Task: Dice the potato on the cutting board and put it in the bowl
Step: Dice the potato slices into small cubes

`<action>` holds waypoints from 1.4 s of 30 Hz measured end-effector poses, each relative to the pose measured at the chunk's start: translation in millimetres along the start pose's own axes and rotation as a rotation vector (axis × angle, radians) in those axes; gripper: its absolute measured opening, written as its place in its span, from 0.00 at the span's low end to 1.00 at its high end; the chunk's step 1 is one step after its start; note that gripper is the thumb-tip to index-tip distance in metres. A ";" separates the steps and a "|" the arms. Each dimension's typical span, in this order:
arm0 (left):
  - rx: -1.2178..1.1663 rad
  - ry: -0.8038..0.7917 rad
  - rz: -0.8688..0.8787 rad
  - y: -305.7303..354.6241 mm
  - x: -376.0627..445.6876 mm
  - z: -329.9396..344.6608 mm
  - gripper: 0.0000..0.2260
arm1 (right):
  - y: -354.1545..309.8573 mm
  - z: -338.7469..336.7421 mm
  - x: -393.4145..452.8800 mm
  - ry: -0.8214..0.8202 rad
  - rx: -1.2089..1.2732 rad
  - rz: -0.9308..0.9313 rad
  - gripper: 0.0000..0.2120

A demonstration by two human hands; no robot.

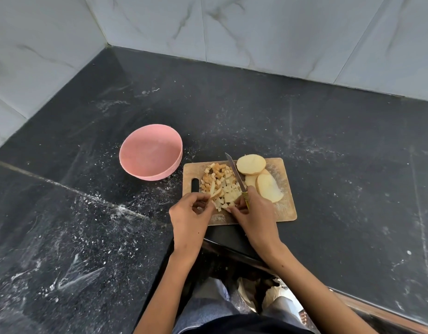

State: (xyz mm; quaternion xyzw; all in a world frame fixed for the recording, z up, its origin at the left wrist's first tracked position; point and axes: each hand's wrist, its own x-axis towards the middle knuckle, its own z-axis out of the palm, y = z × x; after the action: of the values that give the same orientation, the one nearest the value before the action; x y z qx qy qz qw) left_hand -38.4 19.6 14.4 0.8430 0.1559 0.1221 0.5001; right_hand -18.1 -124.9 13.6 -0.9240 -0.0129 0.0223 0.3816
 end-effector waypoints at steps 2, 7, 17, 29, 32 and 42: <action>-0.021 0.014 -0.022 2.4 0.5 -1.3 0.07 | -3.2 0.7 6.3 -0.002 0.000 -0.018 0.13; -0.048 0.018 -0.043 5.7 -0.8 -3.1 0.08 | 6.5 -26.9 6.0 0.090 0.044 0.012 0.15; -0.036 0.020 -0.013 4.3 -4.9 -2.5 0.08 | 18.5 -20.6 6.4 0.015 -0.008 0.078 0.14; 0.004 -0.138 0.270 14.2 -12.2 8.1 0.08 | -2.6 -54.2 11.7 -0.201 0.650 0.277 0.17; 0.025 -0.219 0.357 20.6 -12.6 14.4 0.08 | 4.6 -61.4 11.3 -0.204 0.704 0.323 0.17; 0.176 -0.496 0.429 25.9 -16.4 48.3 0.08 | 49.8 -79.8 -5.9 -0.074 0.493 0.352 0.12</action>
State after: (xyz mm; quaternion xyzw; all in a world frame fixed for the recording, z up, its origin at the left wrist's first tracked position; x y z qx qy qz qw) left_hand -32.3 -37.2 13.6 0.9006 -0.1416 0.0021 0.4110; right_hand -19.5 -216.7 35.1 -0.7900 0.1391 0.1243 0.5840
